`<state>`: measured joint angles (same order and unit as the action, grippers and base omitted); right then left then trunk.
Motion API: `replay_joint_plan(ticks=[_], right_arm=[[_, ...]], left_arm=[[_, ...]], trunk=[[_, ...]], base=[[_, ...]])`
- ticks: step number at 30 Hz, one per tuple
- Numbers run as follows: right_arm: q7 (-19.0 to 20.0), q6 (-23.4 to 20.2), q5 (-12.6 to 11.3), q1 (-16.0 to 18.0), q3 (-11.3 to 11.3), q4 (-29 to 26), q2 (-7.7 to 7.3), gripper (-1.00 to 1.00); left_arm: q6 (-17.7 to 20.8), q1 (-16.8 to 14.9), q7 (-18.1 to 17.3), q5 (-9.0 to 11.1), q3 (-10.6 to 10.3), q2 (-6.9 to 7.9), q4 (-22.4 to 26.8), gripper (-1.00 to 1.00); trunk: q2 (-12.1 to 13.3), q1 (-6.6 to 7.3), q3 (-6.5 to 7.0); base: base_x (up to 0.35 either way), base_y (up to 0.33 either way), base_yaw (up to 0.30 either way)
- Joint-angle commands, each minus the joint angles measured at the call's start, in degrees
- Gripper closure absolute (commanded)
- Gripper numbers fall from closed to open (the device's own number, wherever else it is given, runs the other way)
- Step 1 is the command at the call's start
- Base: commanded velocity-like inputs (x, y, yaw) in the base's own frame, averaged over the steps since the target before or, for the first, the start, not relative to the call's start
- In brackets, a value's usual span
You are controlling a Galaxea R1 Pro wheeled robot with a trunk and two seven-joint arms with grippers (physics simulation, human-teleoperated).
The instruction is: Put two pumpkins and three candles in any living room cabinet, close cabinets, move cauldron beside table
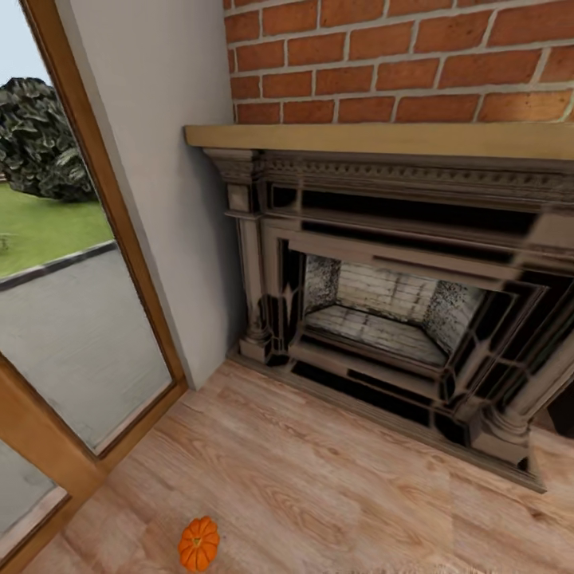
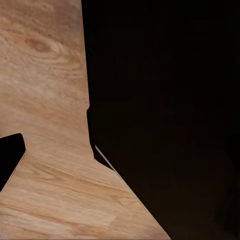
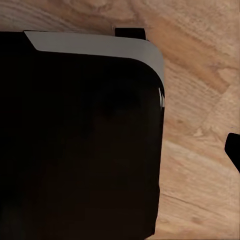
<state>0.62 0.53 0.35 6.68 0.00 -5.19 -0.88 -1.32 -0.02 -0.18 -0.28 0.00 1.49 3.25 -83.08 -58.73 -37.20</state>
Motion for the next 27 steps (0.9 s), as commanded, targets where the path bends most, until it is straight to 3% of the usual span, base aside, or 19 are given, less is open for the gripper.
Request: replay_joint_plan(ticks=[1,27], right_arm=[[0.0,0.0,0.0,0.0,0.0,0.0,0.00,-1.00],[0.1,0.0,0.0,0.0,0.0,0.0,0.00,-1.00]], left_arm=[[0.0,0.0,0.0,0.0,0.0,0.00,0.0,-1.00],[0.0,0.0,0.0,0.1,0.1,0.06,0.0,-1.00]], trunk=[[0.0,0.00,-0.03],[0.0,0.00,-0.61]], base=[[0.000,0.000,-0.274],[0.000,0.000,-0.276]])
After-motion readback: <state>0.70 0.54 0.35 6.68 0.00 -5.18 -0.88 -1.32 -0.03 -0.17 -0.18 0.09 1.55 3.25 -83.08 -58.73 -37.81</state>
